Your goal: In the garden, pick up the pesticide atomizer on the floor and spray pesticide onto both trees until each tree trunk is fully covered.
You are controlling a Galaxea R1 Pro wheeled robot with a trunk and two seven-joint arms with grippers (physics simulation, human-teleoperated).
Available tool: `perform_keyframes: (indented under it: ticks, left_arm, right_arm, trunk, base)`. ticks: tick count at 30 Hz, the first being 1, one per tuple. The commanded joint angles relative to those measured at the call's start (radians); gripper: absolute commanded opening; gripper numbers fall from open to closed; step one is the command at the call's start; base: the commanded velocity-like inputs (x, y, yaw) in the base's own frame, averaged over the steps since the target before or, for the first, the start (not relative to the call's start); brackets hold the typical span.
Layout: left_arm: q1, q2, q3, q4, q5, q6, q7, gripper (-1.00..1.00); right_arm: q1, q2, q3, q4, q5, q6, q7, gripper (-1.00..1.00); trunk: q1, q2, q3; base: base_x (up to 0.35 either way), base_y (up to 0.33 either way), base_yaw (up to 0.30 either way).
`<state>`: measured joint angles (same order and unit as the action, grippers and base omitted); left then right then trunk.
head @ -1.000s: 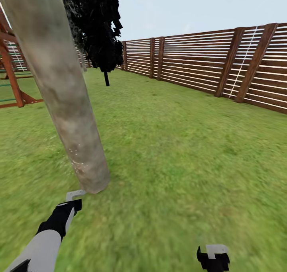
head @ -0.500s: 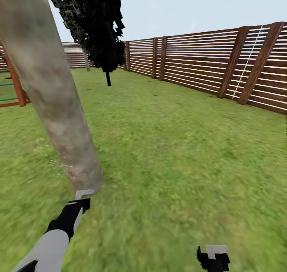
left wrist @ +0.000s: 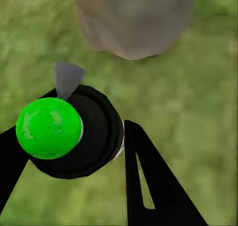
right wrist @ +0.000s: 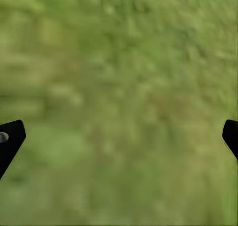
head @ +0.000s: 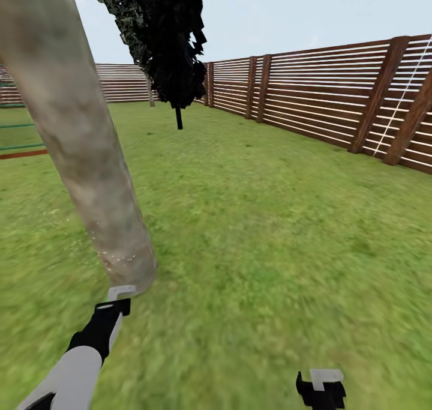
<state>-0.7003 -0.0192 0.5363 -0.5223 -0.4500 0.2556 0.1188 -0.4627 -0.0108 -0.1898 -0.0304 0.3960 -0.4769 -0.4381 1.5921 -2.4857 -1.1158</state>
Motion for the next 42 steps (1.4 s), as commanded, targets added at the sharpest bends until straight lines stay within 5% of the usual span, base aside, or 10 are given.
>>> perform_keyframes:
  ticks: [1, 7, 20, 24, 29, 31, 36, 42]
  left_arm:
    - [-0.001, -0.003, 0.006, -0.005, -0.005, 0.003, 0.011, -1.0]
    - [0.001, 0.022, 0.012, -0.006, -0.003, 0.005, 0.012, -1.0]
    - [0.0, 0.006, 0.009, -0.009, -0.003, 0.002, 0.024, -1.0]
    - [0.001, 0.022, 0.016, -0.01, -0.002, 0.002, 0.018, -1.0]
    - [0.001, 0.073, 0.056, -0.01, 0.003, -0.001, 0.006, -1.0]
    - [0.001, 0.066, 0.046, -0.01, 0.0, -0.003, 0.003, -1.0]
    - [0.001, 0.051, -0.094, -0.011, 0.003, -0.004, -0.018, -1.0]
    - [-0.013, 0.018, -0.11, -0.038, 0.004, 0.0, -0.021, -1.0]
  right_arm:
    - [-0.001, 0.0, -0.008, 0.001, 0.011, -0.003, -0.003, 1.0]
    - [-0.001, 0.0, -0.008, 0.001, 0.011, -0.003, -0.003, 1.0]
    - [-0.001, 0.0, -0.008, 0.001, 0.011, -0.003, -0.003, 1.0]
    - [-0.001, -0.001, -0.008, 0.001, 0.011, -0.003, -0.003, 1.0]
    - [-0.001, -0.001, -0.008, 0.0, 0.012, -0.003, -0.003, 1.0]
    - [-0.001, -0.001, -0.008, 0.0, 0.013, -0.003, -0.003, 1.0]
    - [-0.001, -0.001, -0.008, 0.0, 0.015, -0.003, -0.003, 1.0]
    - [-0.001, -0.007, -0.008, 0.0, 0.018, -0.003, -0.002, 1.0]
  trunk:
    - [0.0, 0.0, -0.001]
    - [0.0, 0.0, -0.001]
    - [0.0, 0.0, -0.001]
    - [0.0, 0.0, -0.001]
    - [0.0, 0.0, -0.001]
    - [0.0, 0.0, -0.001]
    - [0.0, 0.0, -0.001]
    - [0.0, 0.0, -0.001]
  base:
    - [0.227, -0.179, 0.041]
    - [0.037, -0.25, 0.006]
    - [0.139, -0.247, 0.245]
    - [0.315, -0.07, 0.276]
    - [0.304, -0.003, 0.078]
    - [0.068, 0.0, 0.088]
    - [-0.099, 0.0, 0.14]
    - [-0.313, 0.0, 0.004]
